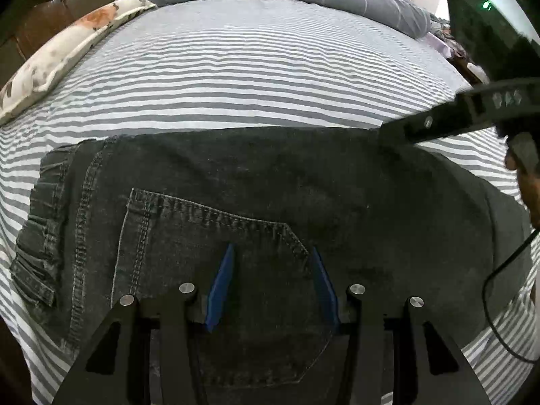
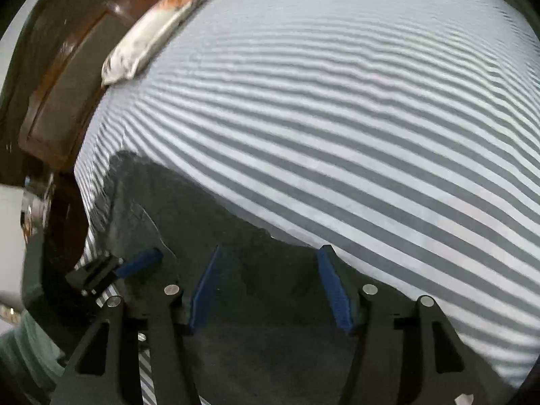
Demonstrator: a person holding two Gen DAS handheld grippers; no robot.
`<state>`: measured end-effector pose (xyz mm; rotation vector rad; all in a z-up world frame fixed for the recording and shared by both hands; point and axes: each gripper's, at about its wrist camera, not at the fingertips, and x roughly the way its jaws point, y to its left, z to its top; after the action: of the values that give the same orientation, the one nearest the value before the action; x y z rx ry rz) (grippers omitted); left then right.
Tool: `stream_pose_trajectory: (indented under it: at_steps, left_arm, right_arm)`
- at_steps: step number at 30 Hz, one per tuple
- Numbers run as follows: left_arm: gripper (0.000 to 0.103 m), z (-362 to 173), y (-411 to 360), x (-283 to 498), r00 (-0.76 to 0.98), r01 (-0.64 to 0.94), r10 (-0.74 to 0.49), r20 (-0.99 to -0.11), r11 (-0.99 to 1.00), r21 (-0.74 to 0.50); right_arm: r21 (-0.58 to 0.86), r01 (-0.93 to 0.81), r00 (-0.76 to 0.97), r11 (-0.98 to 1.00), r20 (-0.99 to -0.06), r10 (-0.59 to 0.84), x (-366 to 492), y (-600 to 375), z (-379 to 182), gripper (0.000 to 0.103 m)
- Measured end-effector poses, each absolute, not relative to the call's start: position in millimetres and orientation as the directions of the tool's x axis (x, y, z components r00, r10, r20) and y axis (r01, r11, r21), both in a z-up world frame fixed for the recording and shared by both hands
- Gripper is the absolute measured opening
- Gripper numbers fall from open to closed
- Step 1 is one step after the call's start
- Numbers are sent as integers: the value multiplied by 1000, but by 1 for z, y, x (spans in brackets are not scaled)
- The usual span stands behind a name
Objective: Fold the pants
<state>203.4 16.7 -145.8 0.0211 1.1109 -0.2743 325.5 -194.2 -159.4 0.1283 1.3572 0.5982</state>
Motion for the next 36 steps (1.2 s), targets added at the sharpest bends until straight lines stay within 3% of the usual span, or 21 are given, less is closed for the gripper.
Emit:
stream_pose_trajectory:
  at_steps: [2, 4, 5, 6, 9, 18, 22, 27, 32, 36]
  left_arm:
    - [48, -145, 20, 203, 408, 218, -229, -884, 965, -149]
    - [48, -143, 26, 205, 406, 198, -251, -879, 963, -184]
    - [48, -141, 30, 207, 410, 181, -264, -873, 962, -205]
    - [48, -137, 34, 208, 420, 162, -267, -867, 962, -218]
    - [48, -126, 47, 209, 479, 113, -269, -836, 963, -246]
    - [48, -90, 57, 205, 628, 131, -320, -710, 942, -309]
    - [48, -98, 43, 210, 595, 172, -333, -731, 942, -289]
    - [48, -146, 30, 232, 429, 127, -239, -871, 971, -204]
    - [48, -150, 31, 236, 429, 126, -243, -870, 970, -209]
    - [48, -150, 26, 234, 434, 136, -232, -871, 972, -192]
  right_arm:
    - [412, -372, 67, 832, -882, 467, 319, -189, -162, 56]
    - [374, -428, 75, 823, -893, 444, 309, -181, -160, 35]
    - [352, -448, 75, 822, -901, 427, 302, -180, -160, 18]
    - [346, -453, 82, 822, -901, 425, 295, -182, -159, 13]
    - [371, -448, 115, 814, -878, 464, 276, -188, -154, 9]
    - [452, -405, 114, 795, -838, 534, 218, -179, -176, 8]
    - [469, -390, 119, 793, -828, 548, 217, -181, -178, 9]
    - [466, -389, 121, 795, -829, 545, 218, -178, -176, 16]
    - [552, -325, 103, 768, -786, 610, 222, -181, -176, 31]
    - [645, -212, 112, 734, -730, 674, 230, -199, -179, 32]
